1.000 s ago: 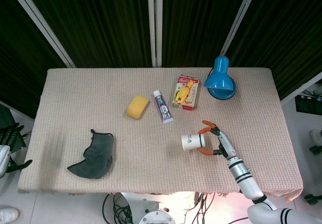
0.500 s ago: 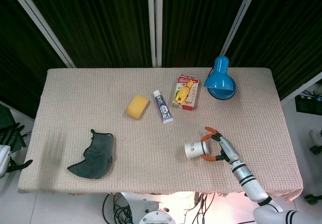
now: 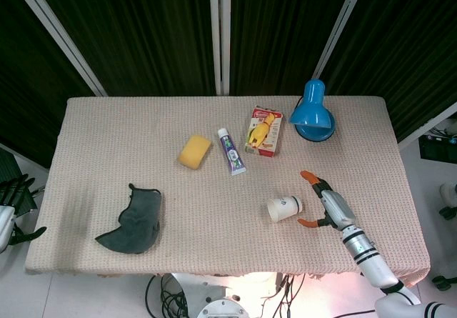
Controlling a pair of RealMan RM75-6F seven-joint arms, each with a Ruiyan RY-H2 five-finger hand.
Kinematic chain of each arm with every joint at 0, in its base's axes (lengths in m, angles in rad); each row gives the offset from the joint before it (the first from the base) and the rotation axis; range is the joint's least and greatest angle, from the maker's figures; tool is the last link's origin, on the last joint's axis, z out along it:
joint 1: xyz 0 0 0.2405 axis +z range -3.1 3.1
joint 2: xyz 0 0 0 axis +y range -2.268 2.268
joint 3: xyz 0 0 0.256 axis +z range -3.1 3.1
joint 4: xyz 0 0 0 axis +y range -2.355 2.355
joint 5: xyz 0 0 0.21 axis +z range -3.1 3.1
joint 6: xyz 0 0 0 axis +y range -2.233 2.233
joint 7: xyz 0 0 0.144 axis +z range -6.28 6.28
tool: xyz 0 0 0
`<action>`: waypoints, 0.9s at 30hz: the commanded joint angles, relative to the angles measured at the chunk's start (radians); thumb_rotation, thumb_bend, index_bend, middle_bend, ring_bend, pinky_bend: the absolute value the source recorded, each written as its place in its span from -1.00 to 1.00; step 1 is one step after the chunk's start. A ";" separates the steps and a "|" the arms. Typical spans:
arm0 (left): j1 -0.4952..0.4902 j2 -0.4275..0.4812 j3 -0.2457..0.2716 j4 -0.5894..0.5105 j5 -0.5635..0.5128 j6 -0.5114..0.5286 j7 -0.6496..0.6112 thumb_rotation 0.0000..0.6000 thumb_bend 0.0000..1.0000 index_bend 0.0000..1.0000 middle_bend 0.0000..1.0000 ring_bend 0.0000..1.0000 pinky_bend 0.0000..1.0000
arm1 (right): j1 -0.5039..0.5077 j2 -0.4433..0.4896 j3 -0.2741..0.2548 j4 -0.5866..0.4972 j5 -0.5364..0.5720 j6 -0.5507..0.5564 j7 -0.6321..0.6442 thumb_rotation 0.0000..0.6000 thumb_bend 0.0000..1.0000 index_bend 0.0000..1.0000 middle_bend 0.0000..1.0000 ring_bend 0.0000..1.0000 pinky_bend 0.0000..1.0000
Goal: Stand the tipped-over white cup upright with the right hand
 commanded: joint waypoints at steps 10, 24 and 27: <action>0.005 0.006 -0.001 -0.008 -0.014 -0.006 0.001 1.00 -0.75 -0.97 -1.00 -1.00 -0.99 | 0.280 0.100 0.013 -0.466 0.600 -0.075 -1.195 1.00 -0.88 -1.00 -1.00 -1.00 -1.00; 0.012 0.002 0.007 0.022 -0.019 -0.016 -0.045 1.00 -0.75 -0.97 -1.00 -1.00 -0.99 | 0.369 -0.055 -0.003 -0.440 0.775 0.046 -1.308 1.00 -0.87 -0.90 -1.00 -1.00 -1.00; 0.011 0.002 0.007 0.022 -0.017 -0.016 -0.047 1.00 -0.75 -0.97 -1.00 -1.00 -0.99 | 0.376 -0.062 -0.012 -0.438 0.782 0.059 -1.312 1.00 -0.86 -0.86 -1.00 -1.00 -1.00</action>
